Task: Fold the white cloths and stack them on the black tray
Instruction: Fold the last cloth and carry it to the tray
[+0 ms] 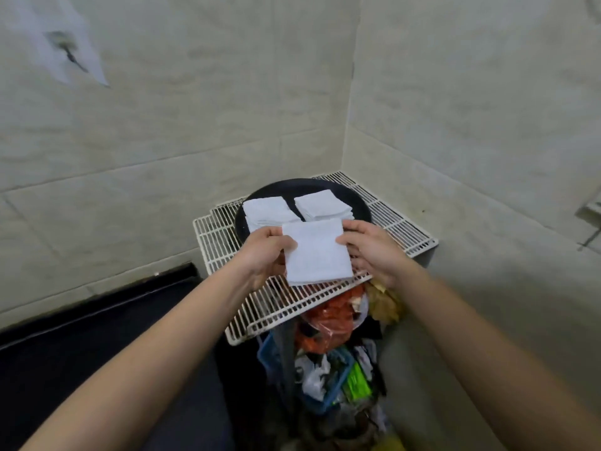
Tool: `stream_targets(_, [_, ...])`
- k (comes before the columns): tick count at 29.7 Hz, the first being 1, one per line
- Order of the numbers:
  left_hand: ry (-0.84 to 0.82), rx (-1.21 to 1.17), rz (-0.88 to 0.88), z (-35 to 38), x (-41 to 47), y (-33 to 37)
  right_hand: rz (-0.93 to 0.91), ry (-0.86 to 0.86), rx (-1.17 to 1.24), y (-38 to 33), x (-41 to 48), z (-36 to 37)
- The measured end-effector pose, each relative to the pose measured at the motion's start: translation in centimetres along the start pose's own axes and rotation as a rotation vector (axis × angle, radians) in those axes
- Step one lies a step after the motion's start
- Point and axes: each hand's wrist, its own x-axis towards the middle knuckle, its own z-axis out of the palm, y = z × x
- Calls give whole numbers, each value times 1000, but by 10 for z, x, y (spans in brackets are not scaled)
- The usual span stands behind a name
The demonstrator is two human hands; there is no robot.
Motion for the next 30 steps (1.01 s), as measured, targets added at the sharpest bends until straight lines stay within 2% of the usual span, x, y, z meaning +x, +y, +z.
stream_targets(6, [198,-84,-83,48,82,29,30,-101,-40,-30,111,-53])
stream_targets(15, [418,-28,-74,63,167,48,35,-100,-134,-41,216,-65])
stream_targets(22, [505,-37,-142,63,195,43,45,-87,-207,-30,253,-61])
stream_targets(30, [531,123,-130,67,202,35,-30,-15,-299,-17,256,-64])
